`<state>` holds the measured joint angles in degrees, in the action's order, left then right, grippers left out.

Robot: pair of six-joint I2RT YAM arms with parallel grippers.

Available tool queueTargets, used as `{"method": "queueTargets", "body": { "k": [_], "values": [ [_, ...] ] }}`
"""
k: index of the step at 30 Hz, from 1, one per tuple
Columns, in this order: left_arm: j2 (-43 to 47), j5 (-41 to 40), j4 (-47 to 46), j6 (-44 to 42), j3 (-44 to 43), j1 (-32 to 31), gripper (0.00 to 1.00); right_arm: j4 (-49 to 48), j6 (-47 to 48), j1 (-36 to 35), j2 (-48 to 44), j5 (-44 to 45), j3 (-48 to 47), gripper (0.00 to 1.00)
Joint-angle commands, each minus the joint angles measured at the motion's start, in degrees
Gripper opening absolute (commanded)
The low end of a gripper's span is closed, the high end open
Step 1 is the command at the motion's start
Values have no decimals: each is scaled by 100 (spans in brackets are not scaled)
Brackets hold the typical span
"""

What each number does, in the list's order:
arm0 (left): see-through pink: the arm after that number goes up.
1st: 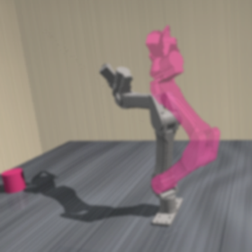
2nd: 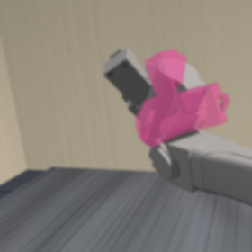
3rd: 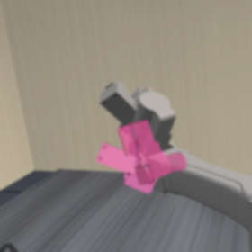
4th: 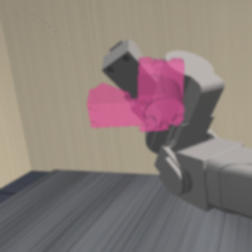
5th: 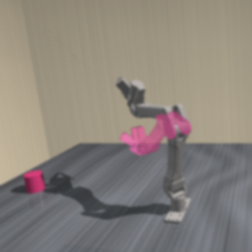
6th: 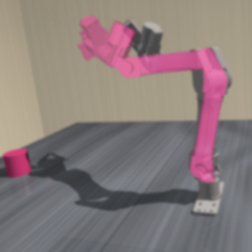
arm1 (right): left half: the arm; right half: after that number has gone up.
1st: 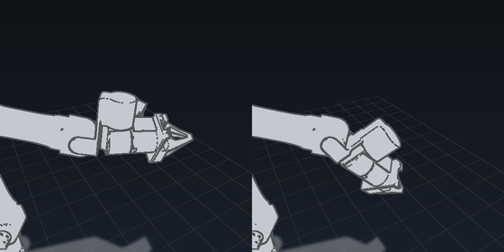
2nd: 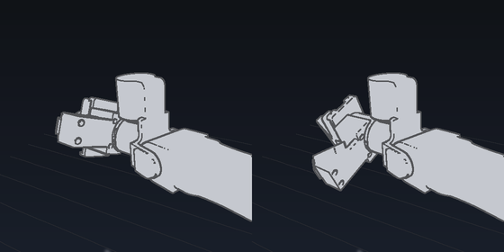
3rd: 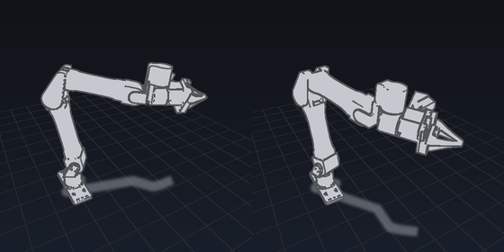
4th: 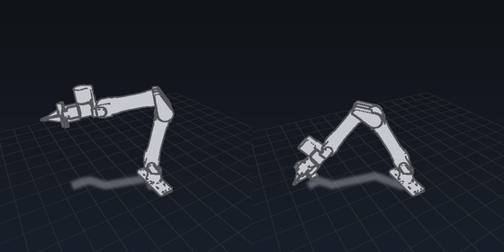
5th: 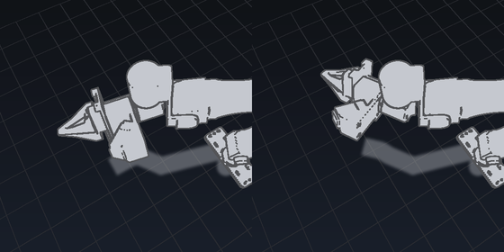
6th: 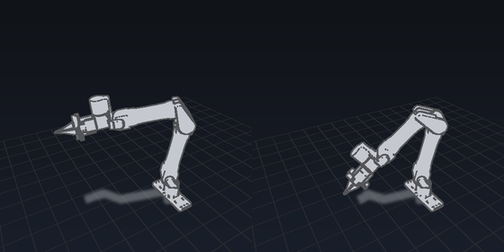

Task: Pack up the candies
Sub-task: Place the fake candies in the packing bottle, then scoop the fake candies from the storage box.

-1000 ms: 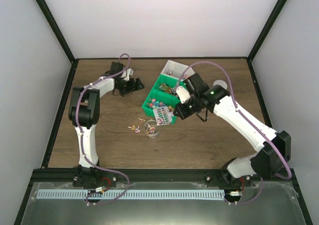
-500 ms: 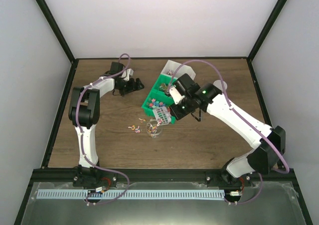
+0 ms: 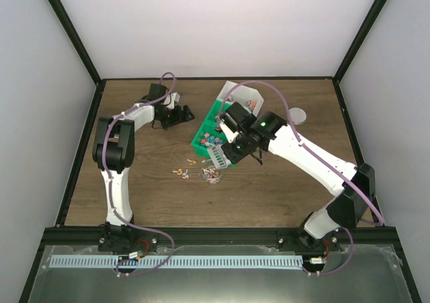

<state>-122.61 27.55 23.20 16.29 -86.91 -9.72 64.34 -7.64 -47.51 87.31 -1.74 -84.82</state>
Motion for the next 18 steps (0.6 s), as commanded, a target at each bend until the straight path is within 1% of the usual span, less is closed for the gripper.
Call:
{"method": "queueTargets", "body": {
  "k": [1,5,8,11,13,16,18],
  "values": [
    [-68,108,-44,-26,-137,23,97,87,-130,-22,-106,334,-398,1],
    [53,7,-53,-21,-164,15,97,12,-233,-15,-171,353,-707,1],
    [211,-292,-46,-59,-190,-42,98,-58,-376,89,-160,874,-863,1],
    [333,-479,103,-147,-334,-171,98,-68,-515,598,-6,1103,-1007,1],
    [382,-694,287,-325,-471,-345,99,-96,-775,968,145,1316,-1163,1],
    [432,-924,573,-514,-629,-607,99,-166,-1131,1542,448,1218,-1558,1],
    [487,-957,658,-581,-630,-759,99,39,-1479,1948,805,1064,-1877,1]
  ]
}}
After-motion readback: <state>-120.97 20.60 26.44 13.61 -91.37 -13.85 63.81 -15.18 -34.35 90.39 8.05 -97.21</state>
